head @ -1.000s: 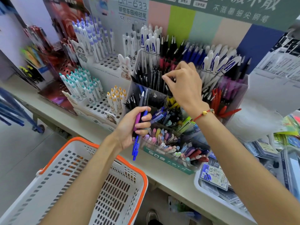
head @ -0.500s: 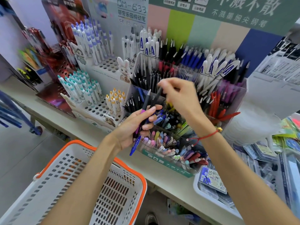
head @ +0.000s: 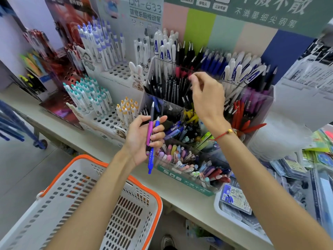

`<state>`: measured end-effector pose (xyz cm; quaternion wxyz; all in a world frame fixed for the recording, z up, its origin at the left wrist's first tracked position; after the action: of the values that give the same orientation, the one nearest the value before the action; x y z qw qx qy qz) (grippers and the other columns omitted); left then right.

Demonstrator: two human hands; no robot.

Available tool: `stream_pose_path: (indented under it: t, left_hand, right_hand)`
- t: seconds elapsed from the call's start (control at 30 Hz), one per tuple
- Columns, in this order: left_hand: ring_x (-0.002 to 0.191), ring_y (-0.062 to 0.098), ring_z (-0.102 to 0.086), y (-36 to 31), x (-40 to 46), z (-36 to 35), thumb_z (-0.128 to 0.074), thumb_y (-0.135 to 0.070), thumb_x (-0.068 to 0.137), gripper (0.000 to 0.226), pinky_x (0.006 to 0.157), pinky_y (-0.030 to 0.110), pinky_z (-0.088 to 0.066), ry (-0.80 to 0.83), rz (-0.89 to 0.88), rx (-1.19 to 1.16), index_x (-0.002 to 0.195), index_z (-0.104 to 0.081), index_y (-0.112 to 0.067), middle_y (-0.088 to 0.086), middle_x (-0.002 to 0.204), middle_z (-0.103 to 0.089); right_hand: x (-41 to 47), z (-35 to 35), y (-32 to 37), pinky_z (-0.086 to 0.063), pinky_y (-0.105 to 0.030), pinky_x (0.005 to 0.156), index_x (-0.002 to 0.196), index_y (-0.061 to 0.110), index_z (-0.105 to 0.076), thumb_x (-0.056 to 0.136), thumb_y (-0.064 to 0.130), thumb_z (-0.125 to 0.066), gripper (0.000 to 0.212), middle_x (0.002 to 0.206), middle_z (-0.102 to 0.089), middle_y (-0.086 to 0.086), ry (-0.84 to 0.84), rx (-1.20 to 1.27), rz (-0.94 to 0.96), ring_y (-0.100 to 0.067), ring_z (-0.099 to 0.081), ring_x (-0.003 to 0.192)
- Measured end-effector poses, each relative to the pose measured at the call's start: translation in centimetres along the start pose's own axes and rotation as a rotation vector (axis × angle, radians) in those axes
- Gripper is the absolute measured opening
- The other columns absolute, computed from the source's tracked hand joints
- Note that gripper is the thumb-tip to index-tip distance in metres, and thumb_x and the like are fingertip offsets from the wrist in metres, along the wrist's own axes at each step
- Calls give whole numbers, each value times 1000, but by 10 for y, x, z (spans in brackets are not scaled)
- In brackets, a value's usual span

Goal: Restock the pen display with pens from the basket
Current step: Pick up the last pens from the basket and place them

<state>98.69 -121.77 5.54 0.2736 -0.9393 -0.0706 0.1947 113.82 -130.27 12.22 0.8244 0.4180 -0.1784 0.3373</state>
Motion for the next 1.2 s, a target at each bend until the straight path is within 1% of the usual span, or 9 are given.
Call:
stream_pose_path:
  t: [0.13, 0.3, 0.43, 0.6, 0.7, 0.8, 0.9, 1.03, 1.2]
  left_hand:
    - [49, 5, -29, 3, -2, 0, -29, -25, 94, 32, 39, 15, -22, -26, -21, -32, 104, -53, -7, -4, 66, -34]
    - [52, 6, -30, 1, -8, -1, -28, -25, 98, 34, 39, 15, -25, -36, -29, 24, 111, -52, -6, -3, 68, -37]
    - [53, 7, -30, -1, -10, -1, -27, -26, 99, 35, 39, 17, -27, -27, -29, 96, 112, -53, -7, -3, 68, -38]
    - [56, 8, -31, 5, -8, -15, -28, -28, 98, 28, 45, 20, -24, 52, -20, 316, 97, -50, -11, -3, 70, -39]
    - [58, 8, -32, 12, -6, -23, -30, -28, 99, 24, 47, 20, -27, 100, -14, 392, 95, -45, -10, -3, 73, -41]
    - [60, 8, -32, 19, -3, -32, -32, -28, 100, 23, 48, 20, -25, 151, -3, 419, 109, -43, -10, -4, 73, -42]
    - [62, 7, -37, 25, 2, -48, -34, -29, 100, 32, 52, 21, -25, 182, 11, 414, 117, -53, -9, -4, 77, -47]
    - [66, 7, -53, 25, 14, -65, -32, -18, 101, 34, 46, 18, -30, 77, 3, 356, 118, -60, -10, -4, 87, -66]
    - [61, 5, -53, 33, 23, -74, -35, -14, 103, 26, 39, 15, -31, -20, 20, 304, 110, -60, -10, -4, 79, -70]
  right_hand:
    - [18, -3, 9, -40, -29, 74, 105, 17, -75, 99, 33, -53, 28, 97, -70, -5, 195, -265, 60, -26, -57, 98]
    - [4, -7, 5, -51, -33, 71, 111, 17, -72, 98, 31, -54, 26, 97, -68, -4, 349, -271, -28, -24, -63, 89]
    - [-24, 4, 17, -37, -23, 58, 115, 16, -63, 96, 28, -57, 24, 101, -60, 1, 87, -105, 9, -8, -50, 69]
    - [-52, 2, 22, -52, -26, 73, 94, 17, -75, 95, 38, -58, 27, 79, -72, 6, 561, 210, -263, -8, -67, 79]
    - [-53, 12, 12, -45, -16, 70, 90, 18, -72, 97, 31, -58, 20, 75, -67, 8, 566, 315, -332, -5, -63, 78]
    - [-56, 25, 4, -47, -21, 72, 89, 10, -73, 96, 38, -57, 33, 83, -72, -6, 560, 324, -338, -9, -63, 77]
    - [-58, 42, -5, -45, -22, 62, 88, 13, -73, 98, 33, -55, 29, 72, -68, 5, 337, 377, -333, -2, -58, 63]
    - [-58, 67, -18, -41, -36, 52, 85, 21, -52, 104, 26, -41, 22, 67, -50, 5, -212, 488, -381, -12, -45, 56]
    - [-42, 104, -40, -43, -19, 49, 90, 16, -40, 105, 14, -31, 18, 62, -54, 16, -740, 455, -279, -1, -50, 48]
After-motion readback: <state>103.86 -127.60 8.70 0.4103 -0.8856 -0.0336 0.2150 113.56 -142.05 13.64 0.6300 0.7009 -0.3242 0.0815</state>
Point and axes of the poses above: each hand's wrist, its own x-axis towards the middle knuckle, its own z-axis out of the back of the hand, y = z × x, the point moved 1 cm from there along x, towards the middle knuckle
